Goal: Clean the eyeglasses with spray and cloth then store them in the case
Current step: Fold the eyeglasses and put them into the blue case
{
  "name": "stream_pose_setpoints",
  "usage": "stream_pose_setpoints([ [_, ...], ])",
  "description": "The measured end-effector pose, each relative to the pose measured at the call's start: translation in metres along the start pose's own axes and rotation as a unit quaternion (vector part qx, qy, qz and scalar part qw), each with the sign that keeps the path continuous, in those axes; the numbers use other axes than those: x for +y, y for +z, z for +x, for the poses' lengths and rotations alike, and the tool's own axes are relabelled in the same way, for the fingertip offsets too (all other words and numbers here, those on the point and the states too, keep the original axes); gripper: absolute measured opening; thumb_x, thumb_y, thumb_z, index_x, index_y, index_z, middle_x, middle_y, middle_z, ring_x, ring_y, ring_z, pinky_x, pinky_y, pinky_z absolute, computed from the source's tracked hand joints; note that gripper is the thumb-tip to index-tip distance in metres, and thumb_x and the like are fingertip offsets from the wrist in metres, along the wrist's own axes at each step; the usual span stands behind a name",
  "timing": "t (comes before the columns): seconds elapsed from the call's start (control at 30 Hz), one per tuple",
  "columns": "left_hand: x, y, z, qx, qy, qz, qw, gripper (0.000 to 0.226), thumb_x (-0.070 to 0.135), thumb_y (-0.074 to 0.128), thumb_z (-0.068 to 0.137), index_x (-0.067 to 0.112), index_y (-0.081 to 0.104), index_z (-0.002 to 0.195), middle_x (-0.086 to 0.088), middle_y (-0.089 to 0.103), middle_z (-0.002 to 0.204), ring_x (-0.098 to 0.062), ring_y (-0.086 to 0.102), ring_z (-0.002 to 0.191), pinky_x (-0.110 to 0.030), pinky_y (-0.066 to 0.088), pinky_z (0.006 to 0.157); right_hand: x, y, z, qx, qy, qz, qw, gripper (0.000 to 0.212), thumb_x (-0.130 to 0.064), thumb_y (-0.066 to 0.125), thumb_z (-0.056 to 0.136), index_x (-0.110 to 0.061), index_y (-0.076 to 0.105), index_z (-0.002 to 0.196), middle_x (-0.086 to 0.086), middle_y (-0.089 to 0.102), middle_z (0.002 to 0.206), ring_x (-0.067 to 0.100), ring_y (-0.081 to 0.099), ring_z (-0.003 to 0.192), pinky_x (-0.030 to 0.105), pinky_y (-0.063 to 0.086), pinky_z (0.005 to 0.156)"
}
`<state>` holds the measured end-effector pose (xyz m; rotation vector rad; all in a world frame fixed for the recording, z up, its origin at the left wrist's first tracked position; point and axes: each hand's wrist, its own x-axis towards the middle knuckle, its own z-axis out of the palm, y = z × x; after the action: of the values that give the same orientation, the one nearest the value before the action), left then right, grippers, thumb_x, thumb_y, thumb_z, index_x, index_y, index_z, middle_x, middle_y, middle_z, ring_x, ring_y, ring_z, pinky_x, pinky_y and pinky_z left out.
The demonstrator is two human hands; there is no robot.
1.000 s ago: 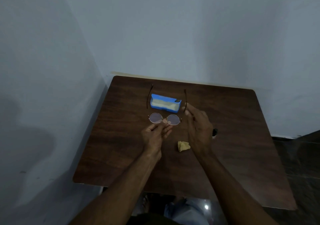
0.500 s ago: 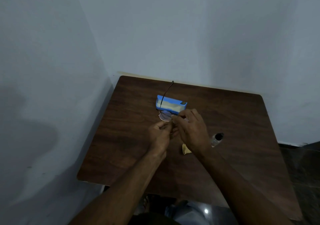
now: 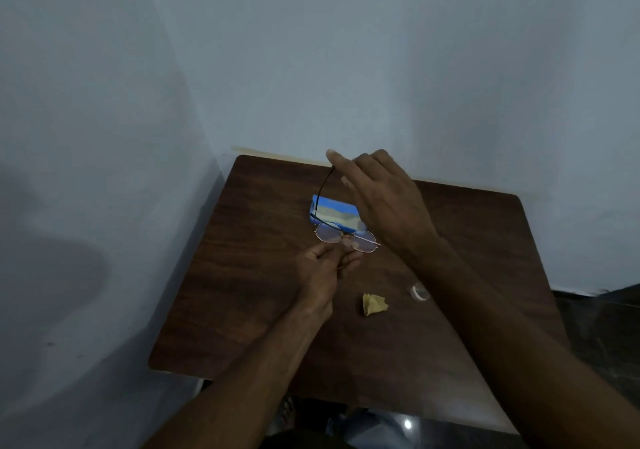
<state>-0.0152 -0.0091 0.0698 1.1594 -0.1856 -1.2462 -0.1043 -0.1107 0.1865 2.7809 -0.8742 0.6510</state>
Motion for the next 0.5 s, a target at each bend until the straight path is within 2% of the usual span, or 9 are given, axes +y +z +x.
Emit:
stream_pose_setpoints([
  [0.1, 0.006, -0.001, 0.002, -0.004, 0.01, 0.002, 1.0, 0.012, 0.011, 0.076, 0.096, 0.004, 0.08, 0.104, -0.014, 0.082, 0.099, -0.02, 0.081, 0.087, -0.026, 0.064, 0.072, 0.008, 0.001, 0.001, 0.053, -0.015, 0.025, 0.998, 0.054, 0.003, 0.075, 0.09, -0.002, 0.061, 0.142, 0.016, 0.07, 0.111, 0.035, 0.063, 0.099, 0.048, 0.055, 0.081],
  [0.2, 0.01, -0.008, 0.004, -0.003, 0.01, -0.015, 1.0, 0.011, 0.01, 0.074, 0.097, 0.004, 0.08, 0.105, -0.015, 0.082, 0.101, -0.02, 0.081, 0.089, -0.028, 0.064, 0.074, 0.016, 0.007, -0.011, 0.096, -0.013, 0.055, 0.994, 0.037, 0.003, 0.079, 0.087, 0.001, 0.071, 0.124, 0.015, 0.073, 0.107, 0.035, 0.066, 0.096, 0.043, 0.055, 0.078],
  [0.33, 0.018, -0.013, 0.007, 0.004, -0.01, -0.056, 0.998, 0.012, 0.008, 0.075, 0.096, 0.003, 0.078, 0.105, -0.014, 0.082, 0.1, -0.02, 0.081, 0.088, -0.028, 0.065, 0.074, 0.025, 0.017, -0.038, 0.036, 0.029, 0.082, 0.996, 0.03, -0.003, 0.08, 0.088, -0.003, 0.074, 0.118, 0.013, 0.073, 0.116, 0.032, 0.066, 0.104, 0.04, 0.056, 0.082],
  [0.5, 0.03, -0.012, 0.011, -0.019, -0.018, -0.081, 0.996, 0.01, 0.008, 0.075, 0.095, 0.011, 0.084, 0.092, -0.015, 0.082, 0.1, -0.02, 0.081, 0.088, -0.025, 0.064, 0.071, 0.027, 0.034, -0.072, -0.01, 0.073, 0.103, 0.992, 0.021, 0.0, 0.073, 0.094, -0.001, 0.075, 0.115, 0.015, 0.072, 0.112, 0.033, 0.066, 0.102, 0.041, 0.057, 0.079],
])
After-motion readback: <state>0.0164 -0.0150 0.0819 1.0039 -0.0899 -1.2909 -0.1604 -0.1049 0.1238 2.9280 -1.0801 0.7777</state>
